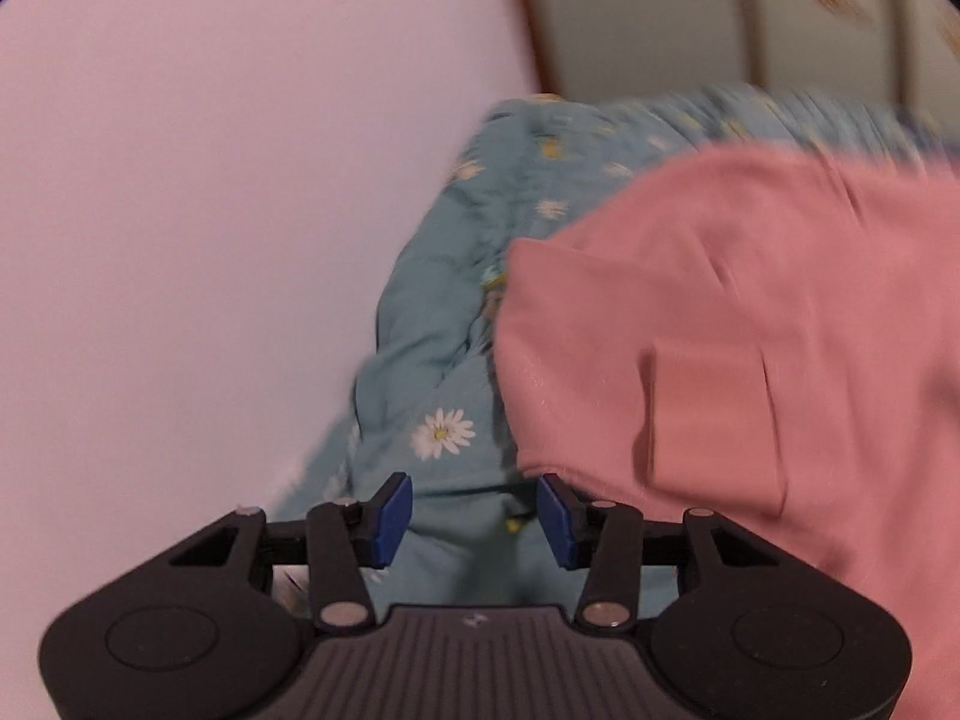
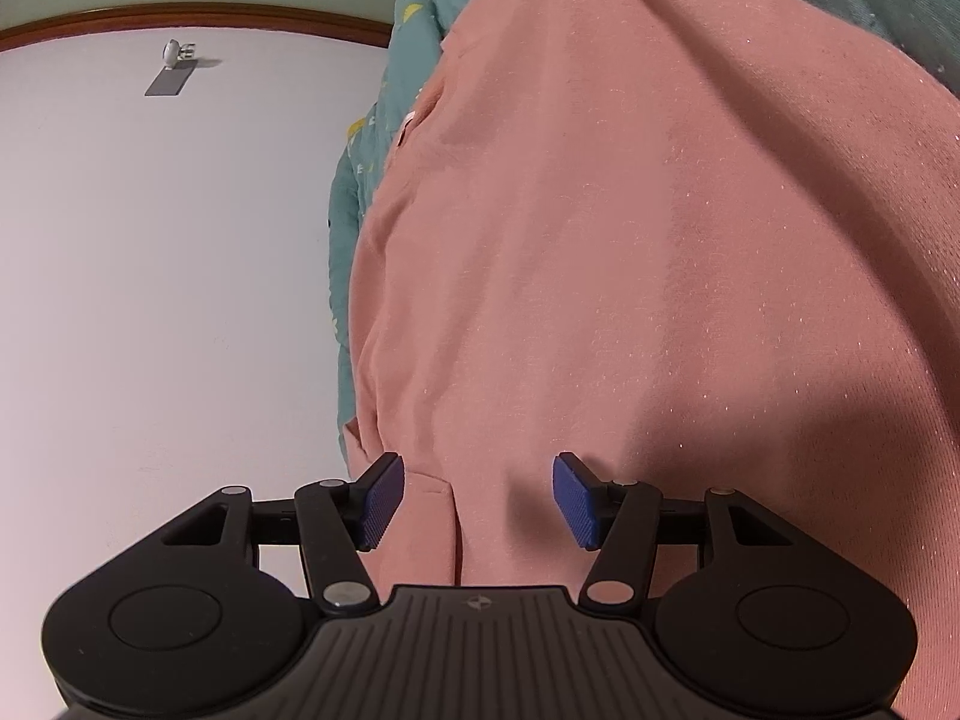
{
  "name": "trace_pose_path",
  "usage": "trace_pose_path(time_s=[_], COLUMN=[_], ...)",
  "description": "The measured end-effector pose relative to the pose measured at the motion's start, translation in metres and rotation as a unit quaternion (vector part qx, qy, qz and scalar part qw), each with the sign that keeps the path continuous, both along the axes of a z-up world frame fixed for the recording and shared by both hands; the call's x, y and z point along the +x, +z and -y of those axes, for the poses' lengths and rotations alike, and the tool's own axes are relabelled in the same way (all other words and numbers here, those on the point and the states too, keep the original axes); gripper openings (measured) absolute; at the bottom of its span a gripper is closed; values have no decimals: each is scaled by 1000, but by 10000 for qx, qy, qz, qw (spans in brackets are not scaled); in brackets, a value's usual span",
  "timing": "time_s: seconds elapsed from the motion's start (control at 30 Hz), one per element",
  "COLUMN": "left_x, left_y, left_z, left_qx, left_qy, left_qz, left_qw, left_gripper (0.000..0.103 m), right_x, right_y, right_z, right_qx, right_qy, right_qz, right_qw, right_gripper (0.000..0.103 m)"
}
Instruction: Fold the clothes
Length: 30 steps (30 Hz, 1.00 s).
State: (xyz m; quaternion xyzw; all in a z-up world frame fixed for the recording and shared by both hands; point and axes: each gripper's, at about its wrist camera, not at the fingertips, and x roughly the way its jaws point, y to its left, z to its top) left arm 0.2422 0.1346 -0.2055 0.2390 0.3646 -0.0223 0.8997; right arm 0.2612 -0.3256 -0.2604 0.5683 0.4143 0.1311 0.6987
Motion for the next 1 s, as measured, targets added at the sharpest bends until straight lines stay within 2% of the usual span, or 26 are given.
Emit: trace_pose_path(time_s=[0.07, 0.13, 0.33, 0.4, 0.47, 0.5, 0.57, 0.77, 0.83, 0.97, 1.0], left_x=[-2, -2, 7, 5, 3, 8, 16, 33, 41, 60, 64], left_y=[-10, -23, -31, -21, -11, -7, -1, 20, 21, 6, 1], left_z=[12, 29, 44, 42, 37, 33, 28, -15, -22, -22, -23], left_qx=[374, 871, 1056, 854, 579, 419, 363, 223, 363, 864, 885], left_qy=[-333, -704, -762, -659, -558, -403, 1, 1123, 1196, 996, 1004], left_qz=[43, 160, 1044, 1461, 1637, 1524, 1520, 1886, 1869, 1591, 1453], left_qw=[9987, 9936, 9860, 9834, 9832, 9866, 9877, 9754, 9744, 9784, 9803], left_gripper=[45, 46, 48, 48, 34, 3, 4, 4, 4, 8, 11], right_x=[2, 2, 3, 3, 3, 4, 5, 5, 5, 6, 6], right_y=[-1, -3, -8, -9, -10, -11, -13, -13, -14, -14, -14], right_z=[-1, -2, -1, -1, -1, -2, -3, -4, -4, -5, -5], right_qx=[9, 43, 112, 106, 108, 109, 97, 101, 109, 86, 86], right_qy=[12, 38, 43, 32, 30, 34, 66, 83, 75, 91, 95], right_qz=[-19, -56, -171, -205, -228, -241, -269, -300, -313, -309, -306], right_qw=[10000, 10000, 9998, 9997, 9997, 9996, 9996, 9995, 9994, 9994, 9994], right_gripper=[55, 55, 55, 55, 55, 55, 55, 55, 55, 55, 55])
